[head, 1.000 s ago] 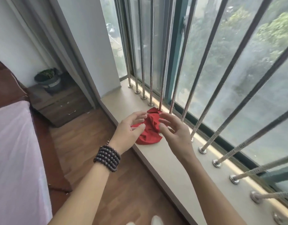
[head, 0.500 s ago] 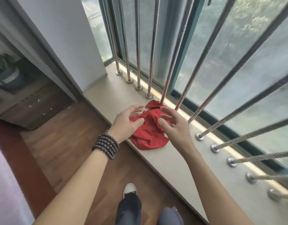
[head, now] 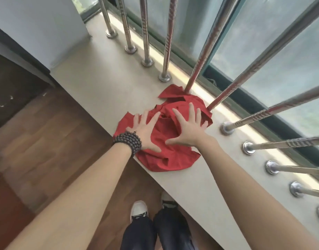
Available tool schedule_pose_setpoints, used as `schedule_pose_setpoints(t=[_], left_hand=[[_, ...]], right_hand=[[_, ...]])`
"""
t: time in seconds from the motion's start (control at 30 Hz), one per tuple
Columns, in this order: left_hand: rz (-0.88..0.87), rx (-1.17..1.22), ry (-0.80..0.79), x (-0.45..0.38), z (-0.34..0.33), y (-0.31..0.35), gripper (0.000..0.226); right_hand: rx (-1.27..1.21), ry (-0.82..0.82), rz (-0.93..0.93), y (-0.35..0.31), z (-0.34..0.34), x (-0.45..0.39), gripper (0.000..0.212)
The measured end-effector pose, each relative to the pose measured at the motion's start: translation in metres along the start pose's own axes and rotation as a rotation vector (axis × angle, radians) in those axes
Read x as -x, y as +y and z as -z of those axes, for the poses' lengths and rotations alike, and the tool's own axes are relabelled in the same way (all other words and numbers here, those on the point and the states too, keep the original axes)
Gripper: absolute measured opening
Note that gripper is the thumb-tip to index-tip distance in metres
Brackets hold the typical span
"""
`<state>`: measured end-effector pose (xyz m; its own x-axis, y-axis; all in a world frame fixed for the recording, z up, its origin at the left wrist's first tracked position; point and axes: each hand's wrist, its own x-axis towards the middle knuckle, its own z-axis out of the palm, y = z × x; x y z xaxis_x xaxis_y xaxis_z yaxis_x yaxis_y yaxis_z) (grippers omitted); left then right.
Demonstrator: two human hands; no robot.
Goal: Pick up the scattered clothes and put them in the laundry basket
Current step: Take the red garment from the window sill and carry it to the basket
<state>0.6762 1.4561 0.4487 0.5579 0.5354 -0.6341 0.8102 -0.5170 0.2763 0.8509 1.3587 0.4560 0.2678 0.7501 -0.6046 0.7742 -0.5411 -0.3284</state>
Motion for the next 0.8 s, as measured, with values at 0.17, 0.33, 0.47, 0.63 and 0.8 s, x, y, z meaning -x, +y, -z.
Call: schedule_pose_setpoints(t=[0.17,0.33,0.47,0.63,0.8], left_hand=[[0.068,-0.122,-0.065,-0.069,-0.068,-0.022,0.155],[0.034,-0.179,0.006,-0.095,-0.108,-0.02,0.138],[0.03,-0.195,0.068,-0.102,-0.106,-0.017,0.098],[-0.11,0.021,0.149,-0.093,-0.089,-0.004,0.055],[-0.169,0.435,0.275,-0.061,-0.036,0.014,0.042]], right_hand=[[0.221,-0.161,-0.002,0.05,-0.049,-0.077,0.158],[0.291,-0.132,0.031,0.062,-0.095,-0.086,0.145],[0.284,0.004,0.078,0.061,-0.097,-0.084,0.096],[0.068,-0.028,0.14,0.053,-0.081,-0.069,0.072],[-0.447,0.165,-0.014,0.039,-0.038,-0.02,0.069]])
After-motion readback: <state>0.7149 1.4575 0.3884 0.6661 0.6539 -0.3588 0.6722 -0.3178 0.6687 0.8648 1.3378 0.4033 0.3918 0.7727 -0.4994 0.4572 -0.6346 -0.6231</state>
